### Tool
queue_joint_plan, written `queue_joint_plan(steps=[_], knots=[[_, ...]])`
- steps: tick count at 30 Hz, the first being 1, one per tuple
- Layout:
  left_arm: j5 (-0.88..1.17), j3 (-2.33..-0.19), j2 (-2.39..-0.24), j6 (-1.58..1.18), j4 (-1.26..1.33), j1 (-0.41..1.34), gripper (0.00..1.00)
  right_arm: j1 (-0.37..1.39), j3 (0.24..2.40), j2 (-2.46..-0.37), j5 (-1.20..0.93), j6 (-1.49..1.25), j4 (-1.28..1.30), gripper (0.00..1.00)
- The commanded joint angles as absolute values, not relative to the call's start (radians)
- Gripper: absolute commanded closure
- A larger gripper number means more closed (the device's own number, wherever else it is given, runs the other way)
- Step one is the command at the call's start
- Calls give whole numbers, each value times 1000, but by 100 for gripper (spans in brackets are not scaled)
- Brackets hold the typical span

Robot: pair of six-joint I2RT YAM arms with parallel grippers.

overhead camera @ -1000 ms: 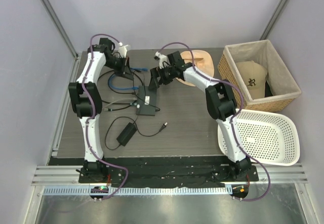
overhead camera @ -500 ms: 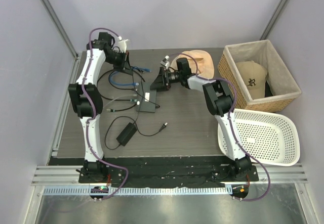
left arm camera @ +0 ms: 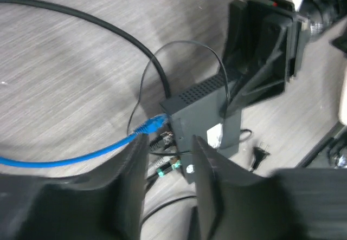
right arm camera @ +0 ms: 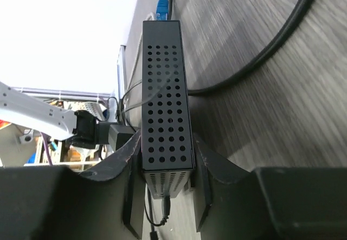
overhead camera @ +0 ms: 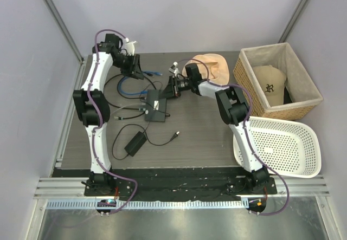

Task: Pull the plug from the switch port

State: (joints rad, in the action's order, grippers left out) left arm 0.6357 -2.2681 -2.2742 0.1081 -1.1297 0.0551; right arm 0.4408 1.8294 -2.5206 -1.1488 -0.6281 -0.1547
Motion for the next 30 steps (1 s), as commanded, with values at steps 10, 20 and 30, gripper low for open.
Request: queue_joint_plan(steps=[10,20,30], knots=[[433,-2304,-2074,-49,-940,46,7,419,1953,-2172,-719,-57,259,99],[420,-2260,-1977,-77,-917,37,7,485,1938,-1993,-247,296,304,99],[387,-1990,-1796,-68,-787,20,6,729,1586,-1806,112,600,236,99]])
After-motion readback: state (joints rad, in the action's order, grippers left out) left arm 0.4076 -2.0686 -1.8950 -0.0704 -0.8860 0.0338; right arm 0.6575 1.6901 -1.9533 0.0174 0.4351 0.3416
